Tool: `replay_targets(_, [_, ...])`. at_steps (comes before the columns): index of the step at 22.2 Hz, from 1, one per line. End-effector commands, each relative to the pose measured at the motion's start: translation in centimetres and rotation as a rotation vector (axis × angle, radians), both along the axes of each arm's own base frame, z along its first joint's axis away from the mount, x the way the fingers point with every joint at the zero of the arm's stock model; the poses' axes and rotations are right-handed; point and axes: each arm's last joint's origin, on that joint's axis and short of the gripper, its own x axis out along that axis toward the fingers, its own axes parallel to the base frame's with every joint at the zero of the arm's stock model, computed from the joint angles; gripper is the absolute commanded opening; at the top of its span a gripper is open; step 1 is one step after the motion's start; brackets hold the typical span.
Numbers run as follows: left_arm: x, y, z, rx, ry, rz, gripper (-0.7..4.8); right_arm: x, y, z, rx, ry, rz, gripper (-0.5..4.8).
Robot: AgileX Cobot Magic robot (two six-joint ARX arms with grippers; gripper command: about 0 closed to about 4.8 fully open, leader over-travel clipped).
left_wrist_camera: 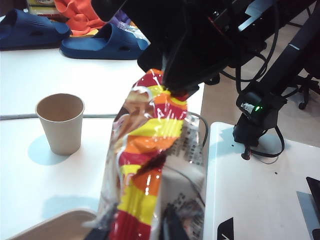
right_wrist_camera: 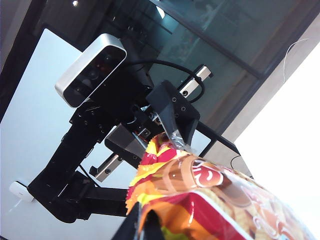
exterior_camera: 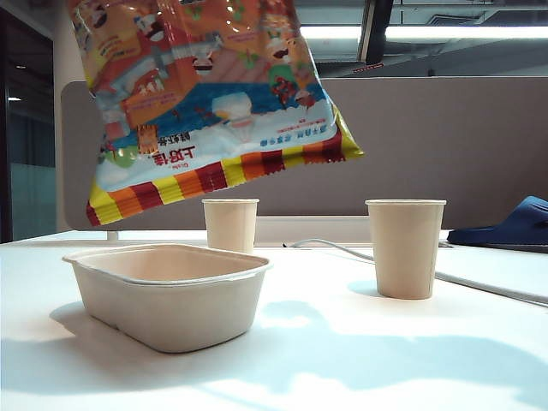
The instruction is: Pick up a bag of chips and put them in the box.
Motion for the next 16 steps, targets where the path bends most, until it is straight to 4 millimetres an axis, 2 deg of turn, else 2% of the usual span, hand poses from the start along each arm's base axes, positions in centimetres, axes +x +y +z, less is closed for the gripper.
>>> replay_targets(1, [0.02, -0.04, 0.31, -0.015, -0.023, -0.014, 0.56, 0.02, -0.04, 0.41, 0.021, -0.019, -0.019, -0.01])
replay_targets(8, [0.15, -0.08, 0.26, -0.014, -0.022, -0.013, 0.47, 0.09, -0.05, 0.42, 0.024, -0.035, -0.046, 0.02])
replay_targets(11, [0.17, -0.08, 0.3, -0.015, -0.03, -0.014, 0.47, 0.15, -0.06, 0.43, 0.026, -0.05, -0.067, 1.12])
replay_targets(14, [0.19, -0.08, 0.3, -0.013, -0.034, -0.01, 0.46, 0.19, -0.07, 0.44, 0.026, -0.069, -0.085, 1.23])
replay_targets(15, [0.2, -0.08, 0.31, -0.011, -0.037, -0.007, 0.33, 0.2, -0.07, 0.43, 0.025, -0.085, -0.092, 1.26])
replay_targets(16, [0.24, -0.08, 0.34, -0.009, -0.043, -0.002, -0.08, 0.22, -0.07, 0.44, 0.026, -0.086, -0.097, 1.27])
